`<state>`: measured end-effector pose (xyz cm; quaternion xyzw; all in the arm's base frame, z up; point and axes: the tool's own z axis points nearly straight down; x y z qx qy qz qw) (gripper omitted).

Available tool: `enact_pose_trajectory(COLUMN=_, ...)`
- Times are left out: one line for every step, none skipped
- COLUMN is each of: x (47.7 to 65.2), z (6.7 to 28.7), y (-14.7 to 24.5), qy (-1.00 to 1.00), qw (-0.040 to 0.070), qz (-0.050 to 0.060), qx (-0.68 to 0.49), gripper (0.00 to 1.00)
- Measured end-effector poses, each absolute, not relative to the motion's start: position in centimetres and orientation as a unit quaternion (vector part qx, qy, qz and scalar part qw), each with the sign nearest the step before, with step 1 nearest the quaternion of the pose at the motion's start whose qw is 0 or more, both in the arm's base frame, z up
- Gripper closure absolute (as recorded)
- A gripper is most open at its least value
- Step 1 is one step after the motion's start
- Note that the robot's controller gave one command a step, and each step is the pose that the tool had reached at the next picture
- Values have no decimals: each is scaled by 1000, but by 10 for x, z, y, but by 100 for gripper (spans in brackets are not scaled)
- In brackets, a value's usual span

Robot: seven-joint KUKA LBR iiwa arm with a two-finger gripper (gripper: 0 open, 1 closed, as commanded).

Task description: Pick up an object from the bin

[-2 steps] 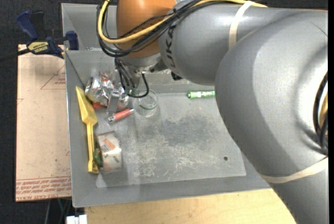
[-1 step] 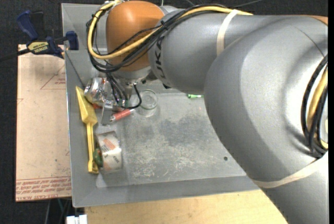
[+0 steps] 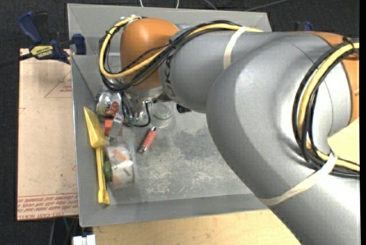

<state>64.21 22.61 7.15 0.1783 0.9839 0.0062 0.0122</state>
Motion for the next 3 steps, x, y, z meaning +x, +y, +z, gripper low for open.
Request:
enact_pose_trajectory(x=627, z=71, y=204, qy=991, qw=10, qz=4, qx=135, gripper=100)
enact_pose_trajectory(x=627, z=71, y=204, qy=991, qw=10, qz=4, qx=135, gripper=100)
enact_pose_trajectory(x=627, z=73, y=203, qy=991, qw=10, qz=5, qx=135, gripper=100)
